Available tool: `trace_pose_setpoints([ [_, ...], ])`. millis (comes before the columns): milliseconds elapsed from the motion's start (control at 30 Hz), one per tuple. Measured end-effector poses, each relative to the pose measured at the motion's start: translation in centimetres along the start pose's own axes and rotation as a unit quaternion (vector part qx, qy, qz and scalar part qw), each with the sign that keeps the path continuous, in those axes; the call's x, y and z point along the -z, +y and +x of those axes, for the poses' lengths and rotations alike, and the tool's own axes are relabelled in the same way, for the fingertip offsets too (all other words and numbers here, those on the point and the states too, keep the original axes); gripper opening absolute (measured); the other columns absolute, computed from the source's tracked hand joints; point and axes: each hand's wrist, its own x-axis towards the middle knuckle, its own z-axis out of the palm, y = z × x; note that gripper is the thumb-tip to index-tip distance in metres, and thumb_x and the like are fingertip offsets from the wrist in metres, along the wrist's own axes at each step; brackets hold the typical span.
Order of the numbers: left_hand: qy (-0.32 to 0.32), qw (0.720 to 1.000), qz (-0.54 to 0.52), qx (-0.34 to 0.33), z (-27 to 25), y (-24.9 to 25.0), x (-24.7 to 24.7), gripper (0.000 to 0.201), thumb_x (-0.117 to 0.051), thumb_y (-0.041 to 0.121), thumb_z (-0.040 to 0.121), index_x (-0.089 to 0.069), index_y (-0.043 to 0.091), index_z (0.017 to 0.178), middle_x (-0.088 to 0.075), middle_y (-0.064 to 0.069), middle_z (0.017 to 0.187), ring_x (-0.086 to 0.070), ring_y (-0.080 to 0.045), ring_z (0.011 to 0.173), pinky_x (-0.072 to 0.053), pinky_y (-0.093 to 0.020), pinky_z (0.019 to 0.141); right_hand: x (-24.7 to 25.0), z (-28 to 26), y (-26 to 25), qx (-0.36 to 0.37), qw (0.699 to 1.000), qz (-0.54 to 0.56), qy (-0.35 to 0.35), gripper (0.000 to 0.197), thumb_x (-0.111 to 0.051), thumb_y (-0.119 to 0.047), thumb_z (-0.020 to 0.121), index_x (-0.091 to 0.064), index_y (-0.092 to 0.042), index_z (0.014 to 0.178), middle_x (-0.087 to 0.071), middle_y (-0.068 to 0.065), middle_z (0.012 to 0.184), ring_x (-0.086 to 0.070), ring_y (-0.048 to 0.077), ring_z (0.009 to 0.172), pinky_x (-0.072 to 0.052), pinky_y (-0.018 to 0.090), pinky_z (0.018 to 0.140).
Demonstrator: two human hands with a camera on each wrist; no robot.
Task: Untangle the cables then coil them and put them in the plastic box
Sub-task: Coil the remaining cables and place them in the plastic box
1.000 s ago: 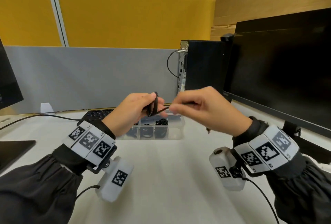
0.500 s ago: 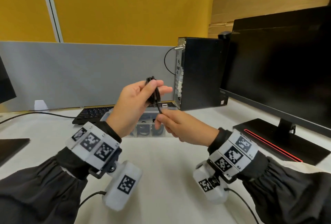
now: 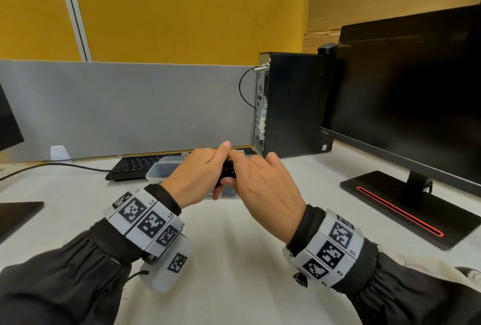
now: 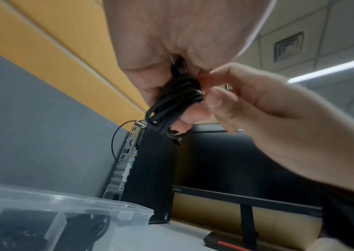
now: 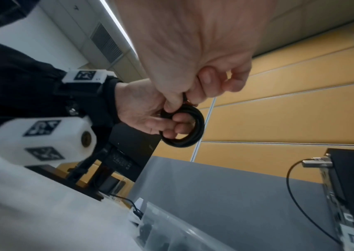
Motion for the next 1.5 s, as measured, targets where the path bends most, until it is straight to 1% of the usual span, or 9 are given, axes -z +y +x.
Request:
trace_pose_setpoints([
  [267, 0.088, 0.996, 0.005, 0.033, 0.4, -0.5, -1.0, 0.036, -0.033, 0.032, 0.1, -0.038, 0.013, 0.071, -0.048, -0.006, 0.053, -0.048, -0.016, 0.048, -0.038, -0.027, 0.059, -1.7, 0.6, 0.7, 0.008, 0.998, 0.031, -0.063, 0.04, -0.027, -0.04, 0.094, -0.054, -0.011, 0.092, -0.056, -0.005, 0.053, -0.05, 0.019, 0.043, -0.024, 0.027, 0.055],
  [367, 0.107, 0.99, -0.069, 0.058, 0.7, -1.1, -0.8, 0.021, -0.048, 0.028, 0.096, -0.037, 0.014, 0.083, -0.051, -0.005, 0.054, -0.044, -0.014, 0.035, -0.038, -0.027, 0.044, -1.6, 1.0, 0.8, -0.02, 0.986, 0.114, -0.123, 0.041, -0.026, -0.042, 0.099, -0.05, -0.011, 0.113, -0.066, 0.004, 0.076, -0.059, 0.027, 0.066, -0.025, 0.031, 0.058],
  [500, 0.121, 0.948, -0.287, 0.066, 0.4, -1.8, -0.5, 0.02, -0.063, 0.008, 0.085, -0.045, 0.012, 0.095, -0.051, -0.004, 0.076, -0.049, -0.011, 0.041, -0.045, -0.023, 0.048, -2.1, 1.7, 1.1, -0.093, 0.928, 0.317, -0.171, 0.029, -0.034, -0.034, 0.1, -0.049, -0.014, 0.116, -0.068, 0.004, 0.093, -0.059, 0.022, 0.08, -0.042, 0.037, 0.067],
  [633, 0.089, 0.906, -0.41, 0.056, -0.2, -3.6, -0.2, 0.048, -0.075, 0.005, 0.063, -0.056, 0.009, 0.106, -0.067, -0.001, 0.084, -0.066, -0.01, 0.069, -0.052, -0.019, 0.068, -3.5, 2.3, 1.3, -0.164, 0.855, 0.471, -0.141, 0.018, -0.04, -0.027, 0.1, -0.053, -0.015, 0.094, -0.054, -0.01, 0.075, -0.049, -0.002, 0.064, -0.037, 0.013, 0.059],
  [800, 0.064, 0.901, -0.424, 0.069, -0.3, -4.1, -0.5, 0.039, -0.057, 0.01, 0.082, -0.053, 0.013, 0.121, -0.064, -0.003, 0.108, -0.064, -0.011, 0.095, -0.054, -0.022, 0.08, -4.9, 2.5, 1.3, -0.228, 0.796, 0.551, -0.104, 0.026, -0.038, -0.025, 0.1, -0.049, -0.023, 0.077, -0.043, -0.008, 0.062, -0.041, -0.003, 0.05, -0.032, 0.013, 0.054],
  [933, 0.046, 0.899, -0.427, 0.087, -0.5, -4.2, -1.4, 0.037, -0.044, 0.025, 0.091, -0.048, 0.021, 0.128, -0.061, 0.0, 0.104, -0.058, -0.011, 0.098, -0.048, -0.031, 0.085, -5.5, 2.2, 0.9, -0.251, 0.776, 0.57, -0.105, 0.029, -0.037, -0.028, 0.1, -0.047, -0.022, 0.074, -0.043, -0.009, 0.062, -0.041, -0.003, 0.049, -0.032, 0.014, 0.054],
  [1133, 0.105, 0.888, -0.44, 0.08, -0.3, -3.9, -2.0, 0.029, -0.036, 0.012, 0.099, -0.048, 0.009, 0.124, -0.047, 0.008, 0.061, -0.044, -0.009, 0.069, -0.038, -0.025, 0.08, -5.7, 1.9, 0.7, -0.27, 0.765, 0.577, -0.097, 0.015, -0.04, -0.025, 0.1, -0.049, -0.016, 0.092, -0.044, -0.01, 0.062, -0.043, -0.004, 0.047, -0.032, 0.011, 0.052],
  [1300, 0.139, 0.926, -0.346, 0.067, -0.3, -3.6, -1.6, 0.022, -0.038, 0.009, 0.099, -0.054, 0.004, 0.113, -0.056, 0.015, 0.063, -0.053, 0.002, 0.058, -0.045, -0.014, 0.066, -4.7, 1.8, 1.3, -0.179, 0.868, 0.452, -0.095, 0.011, -0.045, -0.026, 0.098, -0.048, -0.016, 0.094, -0.049, -0.005, 0.058, -0.044, 0.012, 0.052, -0.04, 0.028, 0.054],
  [1500, 0.175, 0.956, -0.225, 0.075, -0.3, -4.3, -1.3, 0.014, -0.047, 0.013, 0.095, -0.059, 0.012, 0.103, -0.06, 0.0, 0.094, -0.058, -0.004, 0.084, -0.049, -0.01, 0.068, -3.7, 1.9, 1.3, -0.033, 0.987, 0.127, -0.09, 0.025, -0.038, -0.032, 0.099, -0.056, -0.018, 0.11, -0.066, 0.001, 0.077, -0.061, 0.025, 0.071, -0.038, 0.031, 0.065],
])
